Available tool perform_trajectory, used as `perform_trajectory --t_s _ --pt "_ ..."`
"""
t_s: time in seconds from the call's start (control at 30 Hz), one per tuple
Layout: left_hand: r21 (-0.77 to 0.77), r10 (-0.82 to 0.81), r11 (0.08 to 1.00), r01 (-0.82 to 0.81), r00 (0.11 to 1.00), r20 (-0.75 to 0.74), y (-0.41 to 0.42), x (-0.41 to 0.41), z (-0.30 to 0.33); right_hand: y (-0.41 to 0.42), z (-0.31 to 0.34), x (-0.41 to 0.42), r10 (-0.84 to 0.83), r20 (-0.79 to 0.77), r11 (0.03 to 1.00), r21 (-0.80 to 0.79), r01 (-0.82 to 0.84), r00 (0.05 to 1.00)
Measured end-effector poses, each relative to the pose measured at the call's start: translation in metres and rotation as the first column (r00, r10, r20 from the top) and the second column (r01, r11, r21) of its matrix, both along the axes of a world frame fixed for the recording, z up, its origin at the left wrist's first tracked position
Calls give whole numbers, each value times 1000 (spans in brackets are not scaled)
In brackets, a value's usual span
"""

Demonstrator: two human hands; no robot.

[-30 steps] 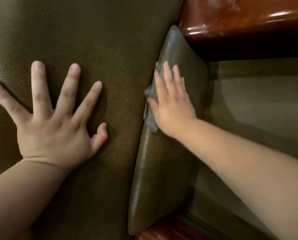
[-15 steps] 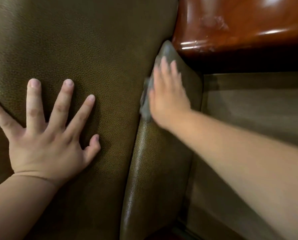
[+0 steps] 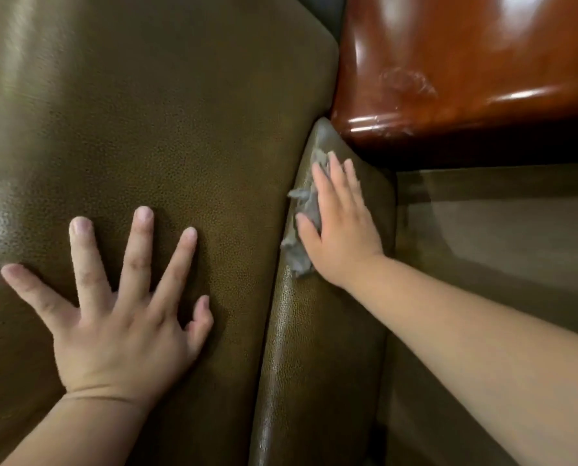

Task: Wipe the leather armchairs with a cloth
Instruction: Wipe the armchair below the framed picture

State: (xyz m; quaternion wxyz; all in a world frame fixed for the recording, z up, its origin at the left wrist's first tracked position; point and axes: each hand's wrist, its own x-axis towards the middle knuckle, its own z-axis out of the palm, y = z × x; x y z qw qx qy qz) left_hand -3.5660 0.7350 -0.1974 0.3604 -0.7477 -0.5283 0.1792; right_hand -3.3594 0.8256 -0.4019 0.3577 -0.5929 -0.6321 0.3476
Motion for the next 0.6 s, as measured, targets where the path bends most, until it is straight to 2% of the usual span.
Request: perform_trajectory --t_s 0.07,0.13,0.27,0.3,0.37,0.43,0.5,0.57,0.6 --pt "-13 9 1000 -10 999 -51 2 17 -16 30 8 7 -97 -57 993 -75 93 994" --pt "-110 10 994 -18 998 -66 11 46 -38 13 10 -2 -129 -87 987 -105 120 988" --pt "-261 29 964 -56 994 -107 38 85 -74 -114 -3 -14 70 -112 991 -103 -81 991" --pt "-293 2 955 -34 994 -109 40 87 -82 -128 -12 -10 130 -111 986 -91 -140 985" --pt "-312 -21 950 -10 995 -96 44 94 -100 -105 -33 2 181 -132 980 -64 -190 975" --pt "-285 12 958 -26 999 -50 47 103 -121 -49 -43 14 96 -167 992 -66 -108 981" --pt "-250 34 968 -34 999 -2 48 109 -138 5 -49 27 -59 -228 987 -159 23 972" --pt "-228 35 973 -26 999 34 50 109 -147 16 -57 26 -155 -228 973 -201 110 961" --pt "-224 30 974 -19 998 46 51 108 -147 5 -59 23 -153 -207 975 -193 113 966"
